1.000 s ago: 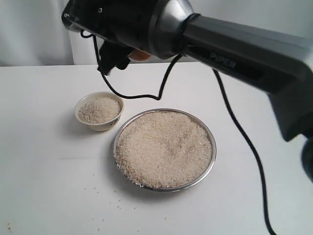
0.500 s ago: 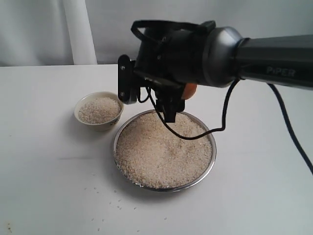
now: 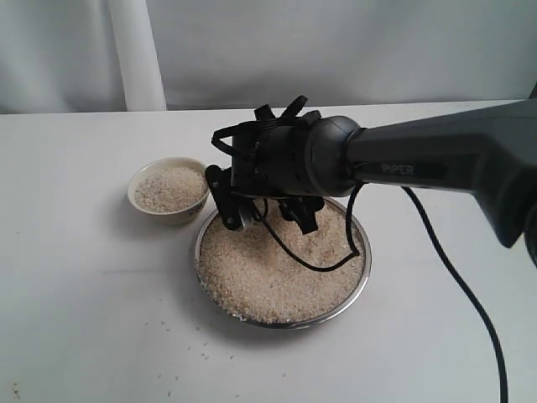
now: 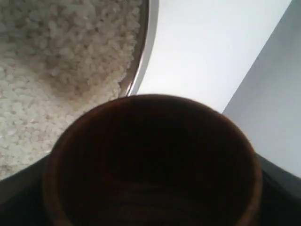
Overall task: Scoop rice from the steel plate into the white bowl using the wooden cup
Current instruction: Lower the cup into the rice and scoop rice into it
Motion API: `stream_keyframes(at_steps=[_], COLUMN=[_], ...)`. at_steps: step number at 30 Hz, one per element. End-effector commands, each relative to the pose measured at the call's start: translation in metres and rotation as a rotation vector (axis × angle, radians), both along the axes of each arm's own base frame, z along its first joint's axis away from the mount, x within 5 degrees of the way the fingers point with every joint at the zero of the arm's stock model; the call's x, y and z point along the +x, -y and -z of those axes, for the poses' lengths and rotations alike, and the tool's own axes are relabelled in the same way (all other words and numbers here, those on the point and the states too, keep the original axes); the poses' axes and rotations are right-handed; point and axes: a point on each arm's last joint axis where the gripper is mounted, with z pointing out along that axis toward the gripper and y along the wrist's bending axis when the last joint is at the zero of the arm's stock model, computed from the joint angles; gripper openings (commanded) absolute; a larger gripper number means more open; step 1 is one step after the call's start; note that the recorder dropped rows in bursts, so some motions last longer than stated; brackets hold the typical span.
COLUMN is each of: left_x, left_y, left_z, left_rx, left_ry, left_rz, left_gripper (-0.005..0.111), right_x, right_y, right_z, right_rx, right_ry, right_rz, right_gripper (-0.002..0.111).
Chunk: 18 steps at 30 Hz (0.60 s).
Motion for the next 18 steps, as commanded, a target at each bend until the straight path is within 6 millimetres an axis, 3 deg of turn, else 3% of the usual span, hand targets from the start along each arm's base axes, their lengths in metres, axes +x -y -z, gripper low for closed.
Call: stream_keyframes(at_steps=[1, 18], left_x=[0.001, 0.001], left_y=[0.000, 0.000], left_z=[0.000, 0.000], left_rx=[-0.006, -0.006], left_ry=[-0.001, -0.001], left_rz=[0.002, 0.002], left_gripper=[0.000, 0.000], right_x=[0.003, 0.002], right_y=[0.001, -0.004], right_z=[0.002, 0.031], right_rx=[-0.025, -0.113], right_ry=[0.005, -0.085], right_rz=[-0.041, -0.152], right_gripper=[0.000, 0.000])
